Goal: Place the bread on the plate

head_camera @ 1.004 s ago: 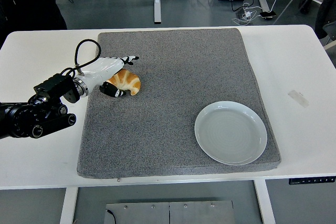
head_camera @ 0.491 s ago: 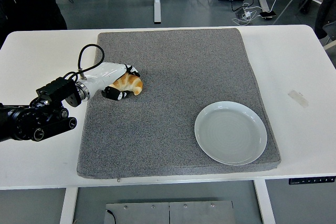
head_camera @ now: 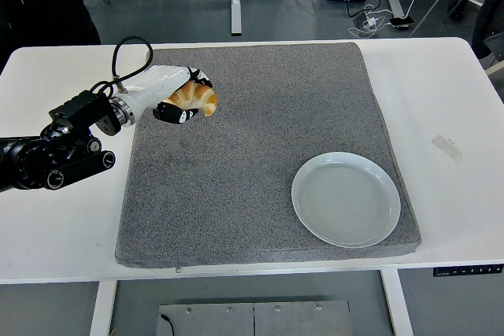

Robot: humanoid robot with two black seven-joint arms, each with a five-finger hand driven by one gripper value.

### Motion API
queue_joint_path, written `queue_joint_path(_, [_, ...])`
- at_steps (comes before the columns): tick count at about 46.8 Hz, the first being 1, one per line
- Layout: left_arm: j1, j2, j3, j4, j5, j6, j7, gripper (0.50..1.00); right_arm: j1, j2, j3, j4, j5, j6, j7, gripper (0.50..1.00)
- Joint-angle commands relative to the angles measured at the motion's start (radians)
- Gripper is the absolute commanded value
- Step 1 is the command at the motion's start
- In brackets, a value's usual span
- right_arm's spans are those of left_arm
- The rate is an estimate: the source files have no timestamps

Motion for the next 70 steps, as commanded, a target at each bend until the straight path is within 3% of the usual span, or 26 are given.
queue_joint_path(1, [-0.014, 0.002, -0.009, -0.005, -0.001, 0.002, -0.006, 0.500, 0.000, 0.000, 0.000, 0.000, 0.000, 0.000, 0.001, 1.000])
queue_joint_path(14, [-0.088, 0.015, -0.069, -0.020, 0.010, 0.002, -0.041, 0.500, 0.000, 0.000, 0.000, 0.000, 0.000, -0.002, 0.001, 1.000])
queue_joint_path(36, [-0.172, 0.025, -0.118, -0.165, 0.117, 0.002, -0.040, 0.500, 0.000, 0.000, 0.000, 0.000, 0.000, 0.000, 0.001, 1.000])
queue_joint_path(56, [-0.186, -0.014, -0.140, -0.350, 0.260, 0.002, -0.037, 0.500, 0.000, 0.000, 0.000, 0.000, 0.001, 0.000, 0.001, 1.000])
queue_joint_path(70, [-0.172, -0.057, -0.140, -0.379, 0.289, 0.000, -0.040, 0.500, 0.000, 0.000, 0.000, 0.000, 0.001, 0.000, 0.001, 1.000])
